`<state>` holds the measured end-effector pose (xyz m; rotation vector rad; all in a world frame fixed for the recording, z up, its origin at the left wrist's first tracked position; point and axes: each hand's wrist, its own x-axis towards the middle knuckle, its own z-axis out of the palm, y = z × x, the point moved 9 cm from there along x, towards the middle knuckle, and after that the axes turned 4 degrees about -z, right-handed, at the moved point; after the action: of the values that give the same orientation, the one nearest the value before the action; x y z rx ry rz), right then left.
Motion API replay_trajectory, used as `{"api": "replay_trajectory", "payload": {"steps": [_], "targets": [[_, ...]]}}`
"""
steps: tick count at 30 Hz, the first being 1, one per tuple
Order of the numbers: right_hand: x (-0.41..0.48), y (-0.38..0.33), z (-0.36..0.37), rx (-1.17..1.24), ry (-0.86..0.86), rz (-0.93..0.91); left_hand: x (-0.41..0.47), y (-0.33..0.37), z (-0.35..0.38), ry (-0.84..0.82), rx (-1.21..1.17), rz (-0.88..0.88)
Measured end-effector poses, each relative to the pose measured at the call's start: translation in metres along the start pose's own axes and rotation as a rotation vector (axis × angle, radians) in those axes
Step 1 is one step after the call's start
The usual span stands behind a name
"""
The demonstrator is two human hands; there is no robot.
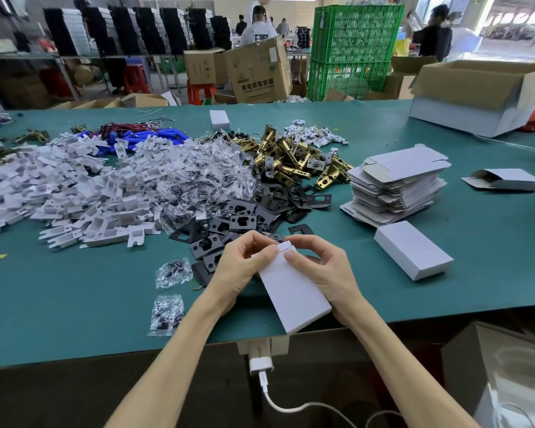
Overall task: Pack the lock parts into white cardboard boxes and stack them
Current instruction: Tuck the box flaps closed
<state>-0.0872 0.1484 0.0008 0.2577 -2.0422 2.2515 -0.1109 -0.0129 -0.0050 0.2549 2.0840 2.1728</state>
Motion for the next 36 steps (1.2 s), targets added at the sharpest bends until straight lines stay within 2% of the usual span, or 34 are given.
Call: {"api": "replay_trajectory", "payload": {"steps": [13,17,21,36], "targets": [[0.0,0.004,-0.002,0.018,-0.004,0.019,0.001,0.002,0.001,-0.014,-0.034,-0.005],[0.002,0.006,-0.007,-0.007,0.059,-0.002,0.001,0.001,0.001,-0.017,-0.016,-0.004],[0.002,0.009,-0.018,0.043,0.173,-0.011,-0.002,0.003,0.01,-0.104,0.024,0.01],[0.002,0.012,-0.023,0.035,0.202,-0.014,-0.003,0.002,0.011,-0.118,-0.022,0.004]]}}
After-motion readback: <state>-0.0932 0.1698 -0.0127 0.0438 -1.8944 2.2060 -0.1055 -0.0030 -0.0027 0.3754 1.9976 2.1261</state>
